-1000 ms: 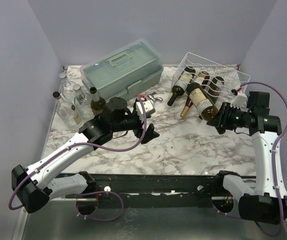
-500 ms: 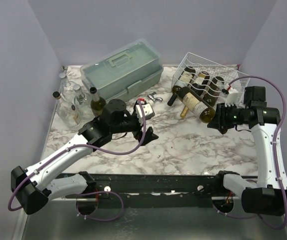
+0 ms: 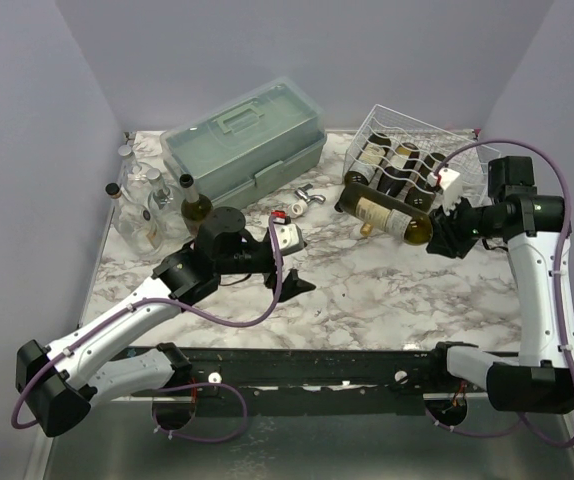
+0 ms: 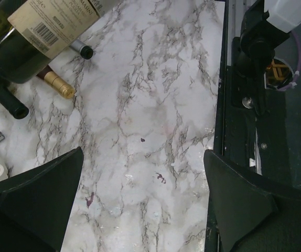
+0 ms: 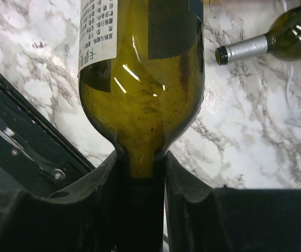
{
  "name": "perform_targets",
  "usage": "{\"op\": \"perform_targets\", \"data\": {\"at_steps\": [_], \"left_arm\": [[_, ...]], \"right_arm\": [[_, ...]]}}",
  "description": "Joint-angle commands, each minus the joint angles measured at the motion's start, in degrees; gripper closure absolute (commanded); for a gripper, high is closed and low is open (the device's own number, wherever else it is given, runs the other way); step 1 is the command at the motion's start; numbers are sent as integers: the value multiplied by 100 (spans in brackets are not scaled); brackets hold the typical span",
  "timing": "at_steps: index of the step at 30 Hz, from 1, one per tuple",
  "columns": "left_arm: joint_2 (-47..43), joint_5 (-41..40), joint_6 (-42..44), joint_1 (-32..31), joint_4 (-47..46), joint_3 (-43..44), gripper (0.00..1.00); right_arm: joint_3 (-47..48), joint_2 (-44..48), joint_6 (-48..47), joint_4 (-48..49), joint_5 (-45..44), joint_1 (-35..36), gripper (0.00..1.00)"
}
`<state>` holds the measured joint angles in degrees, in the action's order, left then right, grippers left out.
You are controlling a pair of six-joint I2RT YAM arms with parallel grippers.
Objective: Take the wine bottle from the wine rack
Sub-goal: Place the wine bottle at the center of the board.
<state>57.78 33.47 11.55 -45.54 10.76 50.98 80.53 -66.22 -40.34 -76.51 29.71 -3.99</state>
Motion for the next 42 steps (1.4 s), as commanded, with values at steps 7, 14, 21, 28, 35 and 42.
{"op": "perform_targets", "data": {"at_steps": [7,14,21,28,35,42], "left_arm": [[-83,349,156,-5,-283,-71,1],[-41,405,128,-3,-338,-93,1],[22,411,143,-5,-347,-101,1],[145,423,137,-6,-356,-115,1],[214,358,186,-6,-356,-132,1],[221,167,311,-2,-328,-176,1]], "right_arm": [[671,-233,-1866,-484,-357,455,100],[713,-303,-2037,-336,-1144,1265,100],[787,-373,-2215,-183,-2017,2282,100],[778,-408,-2404,-108,-3116,3354,100],[573,-315,-2983,-10,-4224,4216,100],[147,-18,-4011,376,-5060,4679,100]]}}
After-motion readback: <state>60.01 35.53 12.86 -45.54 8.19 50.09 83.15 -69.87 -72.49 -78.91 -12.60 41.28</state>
